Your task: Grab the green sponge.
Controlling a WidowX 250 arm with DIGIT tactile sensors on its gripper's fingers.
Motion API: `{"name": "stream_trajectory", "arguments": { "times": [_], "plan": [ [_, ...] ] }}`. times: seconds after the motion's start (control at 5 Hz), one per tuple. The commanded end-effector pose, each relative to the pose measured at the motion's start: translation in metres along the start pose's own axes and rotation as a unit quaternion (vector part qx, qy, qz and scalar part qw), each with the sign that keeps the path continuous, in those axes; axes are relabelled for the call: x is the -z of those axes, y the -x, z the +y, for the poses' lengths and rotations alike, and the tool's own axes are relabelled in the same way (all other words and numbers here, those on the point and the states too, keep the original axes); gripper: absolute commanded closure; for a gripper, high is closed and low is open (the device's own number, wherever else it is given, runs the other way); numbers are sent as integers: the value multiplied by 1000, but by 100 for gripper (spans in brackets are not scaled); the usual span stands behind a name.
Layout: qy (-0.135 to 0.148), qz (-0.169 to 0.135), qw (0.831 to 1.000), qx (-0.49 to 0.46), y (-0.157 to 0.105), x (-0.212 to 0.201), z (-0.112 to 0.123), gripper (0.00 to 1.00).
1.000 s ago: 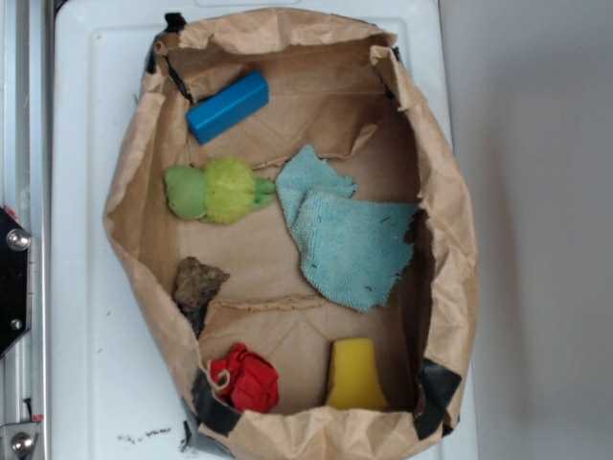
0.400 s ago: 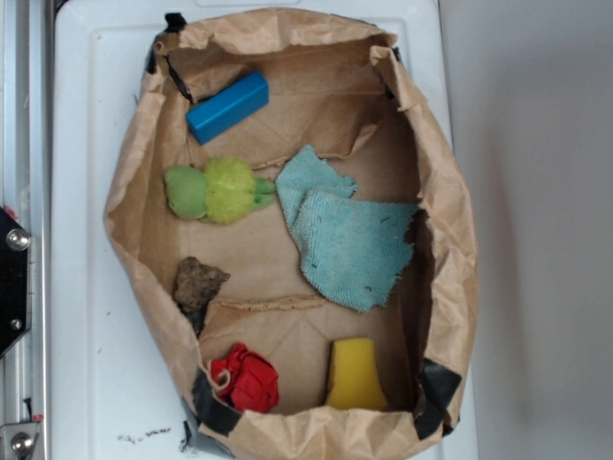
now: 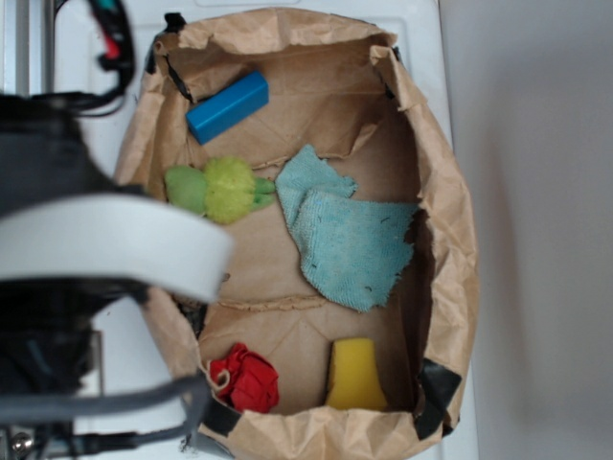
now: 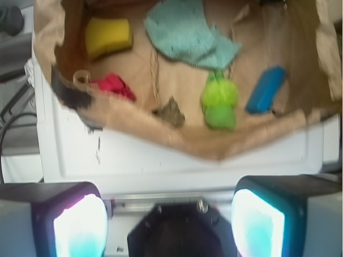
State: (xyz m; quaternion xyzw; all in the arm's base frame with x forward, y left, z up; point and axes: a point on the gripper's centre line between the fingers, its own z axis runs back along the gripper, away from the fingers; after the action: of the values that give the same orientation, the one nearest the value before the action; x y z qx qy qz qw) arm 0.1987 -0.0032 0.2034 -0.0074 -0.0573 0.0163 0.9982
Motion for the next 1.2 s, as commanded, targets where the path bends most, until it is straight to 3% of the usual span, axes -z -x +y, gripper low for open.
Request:
{"name": "stream_trajectory", "arguments": {
  "times": [0.0, 0.2, 1.0],
  "plan": [
    [16, -64, 983, 170, -58, 26, -9, 0],
    [-26, -74, 972, 219, -77, 39, -10, 0],
    [-26, -74, 972, 219, -77, 39, -10, 0]
  ]
}}
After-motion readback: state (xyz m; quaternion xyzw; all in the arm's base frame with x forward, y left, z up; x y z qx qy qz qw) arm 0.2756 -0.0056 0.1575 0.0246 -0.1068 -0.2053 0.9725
